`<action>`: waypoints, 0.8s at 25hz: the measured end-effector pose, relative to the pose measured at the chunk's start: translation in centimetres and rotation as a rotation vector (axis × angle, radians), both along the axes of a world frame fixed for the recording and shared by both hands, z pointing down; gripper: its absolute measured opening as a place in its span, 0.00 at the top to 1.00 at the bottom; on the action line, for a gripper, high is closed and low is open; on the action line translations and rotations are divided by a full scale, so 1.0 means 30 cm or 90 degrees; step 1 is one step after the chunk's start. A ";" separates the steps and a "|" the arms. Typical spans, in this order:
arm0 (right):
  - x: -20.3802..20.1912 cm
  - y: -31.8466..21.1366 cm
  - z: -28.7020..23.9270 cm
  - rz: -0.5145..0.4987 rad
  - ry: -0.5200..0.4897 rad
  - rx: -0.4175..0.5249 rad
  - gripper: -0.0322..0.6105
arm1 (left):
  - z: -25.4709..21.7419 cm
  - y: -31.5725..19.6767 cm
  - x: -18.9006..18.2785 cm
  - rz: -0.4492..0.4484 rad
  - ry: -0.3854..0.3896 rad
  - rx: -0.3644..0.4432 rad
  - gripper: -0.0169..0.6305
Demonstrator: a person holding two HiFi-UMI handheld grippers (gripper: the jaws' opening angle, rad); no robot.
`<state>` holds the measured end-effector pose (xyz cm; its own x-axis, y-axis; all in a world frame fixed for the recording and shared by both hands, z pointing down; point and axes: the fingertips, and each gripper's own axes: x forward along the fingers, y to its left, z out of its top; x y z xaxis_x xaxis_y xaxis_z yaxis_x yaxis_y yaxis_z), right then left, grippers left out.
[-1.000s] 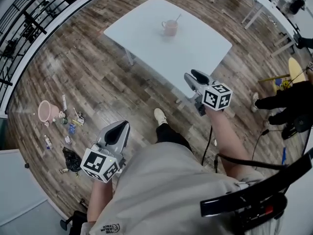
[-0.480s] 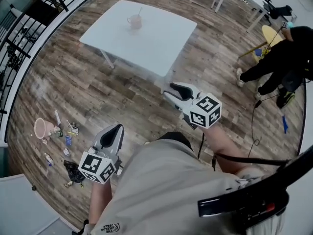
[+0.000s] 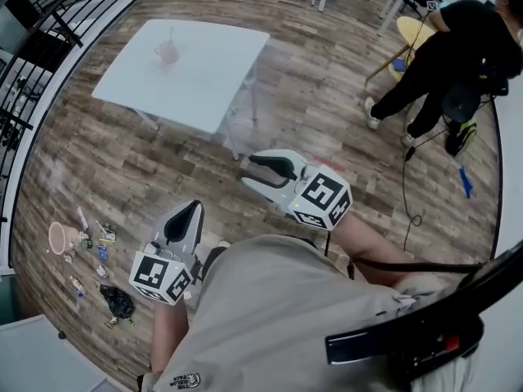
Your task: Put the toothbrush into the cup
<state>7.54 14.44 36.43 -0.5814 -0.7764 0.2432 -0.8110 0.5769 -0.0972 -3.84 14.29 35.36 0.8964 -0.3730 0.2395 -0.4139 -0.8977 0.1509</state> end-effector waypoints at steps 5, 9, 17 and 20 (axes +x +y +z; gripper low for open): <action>0.111 0.148 0.003 -0.023 -0.004 -0.009 0.70 | 0.009 0.151 0.146 0.000 -0.014 -0.017 0.97; 0.142 0.222 0.019 -0.035 -0.008 -0.011 0.70 | 0.047 0.223 0.177 0.000 -0.049 -0.045 0.97; 0.107 0.291 0.046 -0.033 -0.020 -0.016 0.70 | 0.032 0.284 0.184 0.019 -0.051 -0.052 0.97; 0.049 0.301 0.025 -0.033 -0.009 -0.011 0.72 | 0.008 0.286 0.127 0.019 -0.048 -0.043 0.97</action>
<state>9.01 23.48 37.18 -0.6240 -0.7409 0.2481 -0.7787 0.6160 -0.1190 -0.02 22.87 35.58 0.8850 -0.3276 0.3307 -0.4000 -0.8986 0.1803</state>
